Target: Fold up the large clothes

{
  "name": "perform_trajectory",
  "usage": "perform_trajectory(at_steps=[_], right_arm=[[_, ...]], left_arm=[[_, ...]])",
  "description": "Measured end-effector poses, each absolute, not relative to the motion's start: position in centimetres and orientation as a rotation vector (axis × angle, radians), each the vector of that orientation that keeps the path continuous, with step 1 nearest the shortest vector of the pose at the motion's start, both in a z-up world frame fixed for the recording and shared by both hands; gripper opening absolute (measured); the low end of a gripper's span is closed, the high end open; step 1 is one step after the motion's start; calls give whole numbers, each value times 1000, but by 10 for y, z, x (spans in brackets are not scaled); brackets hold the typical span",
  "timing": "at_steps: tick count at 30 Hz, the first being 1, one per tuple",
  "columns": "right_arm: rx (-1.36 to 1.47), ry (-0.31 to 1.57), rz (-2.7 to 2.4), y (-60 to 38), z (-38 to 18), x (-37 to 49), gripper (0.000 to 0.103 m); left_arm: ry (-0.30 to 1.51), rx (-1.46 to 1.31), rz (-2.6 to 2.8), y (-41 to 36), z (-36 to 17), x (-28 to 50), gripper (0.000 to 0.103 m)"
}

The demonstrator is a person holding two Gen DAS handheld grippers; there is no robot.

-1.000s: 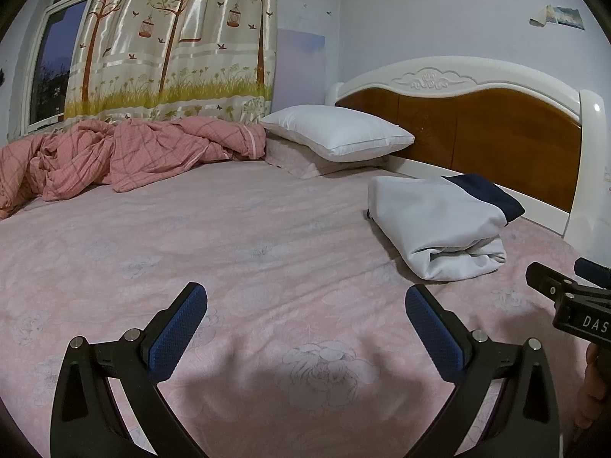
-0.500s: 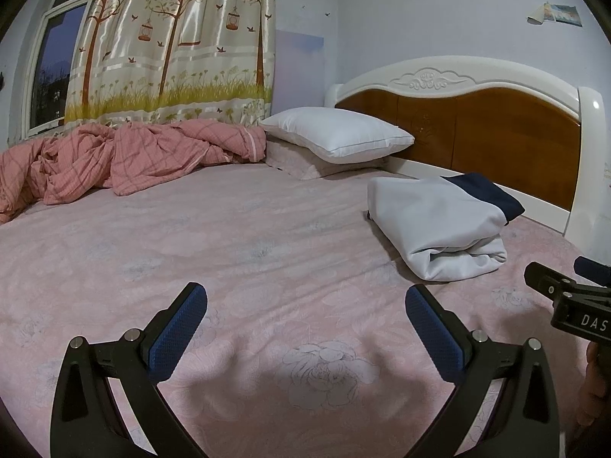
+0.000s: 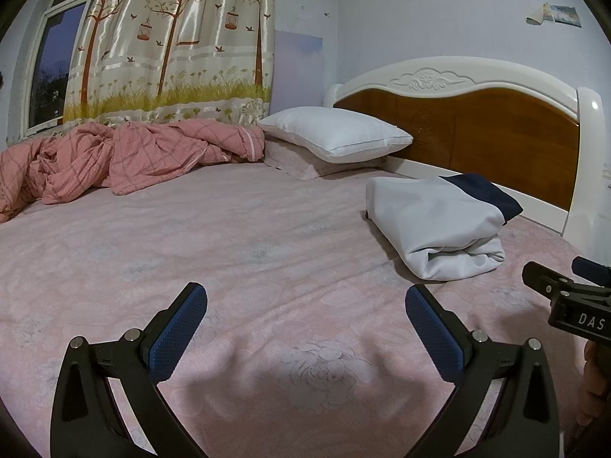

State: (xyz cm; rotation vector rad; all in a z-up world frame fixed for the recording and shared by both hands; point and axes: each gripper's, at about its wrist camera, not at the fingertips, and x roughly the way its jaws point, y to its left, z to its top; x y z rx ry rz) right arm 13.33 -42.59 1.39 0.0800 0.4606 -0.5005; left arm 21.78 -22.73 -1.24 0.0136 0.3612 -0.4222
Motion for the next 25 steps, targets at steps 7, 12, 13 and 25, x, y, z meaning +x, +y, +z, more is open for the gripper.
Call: perform_trajectory(at_steps=[7,12,13,25], right_arm=[[80,461,-502,-427,14,134,103],[79,461,-504,-427,13,134,103],[79,460,-504,-427,13,134,103],[80,463,-501,-428,13,135,103]], left_arm=[[361,13,-425,-227,-12,218,103],[362,13,-422,-227,-12,218,103],[362,13,-421,-227,-13,218,103],[363,13,-422,-227,-12,218,103]])
